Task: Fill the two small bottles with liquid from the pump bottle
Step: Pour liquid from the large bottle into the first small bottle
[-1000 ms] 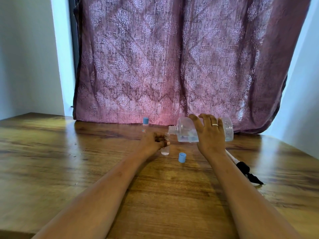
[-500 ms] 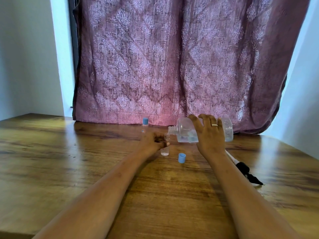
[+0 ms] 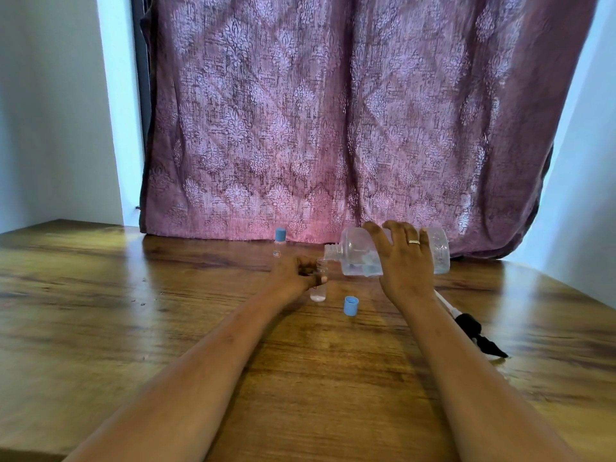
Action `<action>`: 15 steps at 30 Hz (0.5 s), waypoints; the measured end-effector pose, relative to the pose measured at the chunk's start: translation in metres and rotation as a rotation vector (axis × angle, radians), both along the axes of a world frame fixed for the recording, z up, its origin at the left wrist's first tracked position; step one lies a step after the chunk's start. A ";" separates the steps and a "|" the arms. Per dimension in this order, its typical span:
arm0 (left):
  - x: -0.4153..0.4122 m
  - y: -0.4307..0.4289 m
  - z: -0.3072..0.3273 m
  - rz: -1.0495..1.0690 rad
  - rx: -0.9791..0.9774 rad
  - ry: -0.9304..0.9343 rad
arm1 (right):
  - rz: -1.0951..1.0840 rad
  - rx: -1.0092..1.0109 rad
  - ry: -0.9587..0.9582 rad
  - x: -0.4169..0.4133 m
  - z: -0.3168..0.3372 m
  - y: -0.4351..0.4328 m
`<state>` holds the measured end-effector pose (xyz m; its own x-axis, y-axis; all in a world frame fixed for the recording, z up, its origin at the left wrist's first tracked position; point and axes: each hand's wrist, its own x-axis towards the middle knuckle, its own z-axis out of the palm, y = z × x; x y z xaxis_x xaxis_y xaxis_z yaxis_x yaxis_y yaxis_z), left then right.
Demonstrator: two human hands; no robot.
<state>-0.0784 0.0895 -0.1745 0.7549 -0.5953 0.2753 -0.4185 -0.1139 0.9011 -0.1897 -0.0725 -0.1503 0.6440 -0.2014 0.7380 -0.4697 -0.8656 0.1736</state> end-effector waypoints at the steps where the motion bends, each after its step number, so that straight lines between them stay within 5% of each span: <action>1: 0.000 0.000 0.000 0.004 -0.002 0.000 | 0.001 0.000 0.000 0.000 0.000 0.000; 15: 0.004 -0.001 -0.004 0.016 0.003 -0.034 | -0.013 -0.007 0.011 0.000 0.001 0.000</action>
<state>-0.0745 0.0881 -0.1785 0.7546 -0.5838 0.2996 -0.4473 -0.1235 0.8858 -0.1900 -0.0723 -0.1496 0.6495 -0.2047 0.7323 -0.4786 -0.8585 0.1845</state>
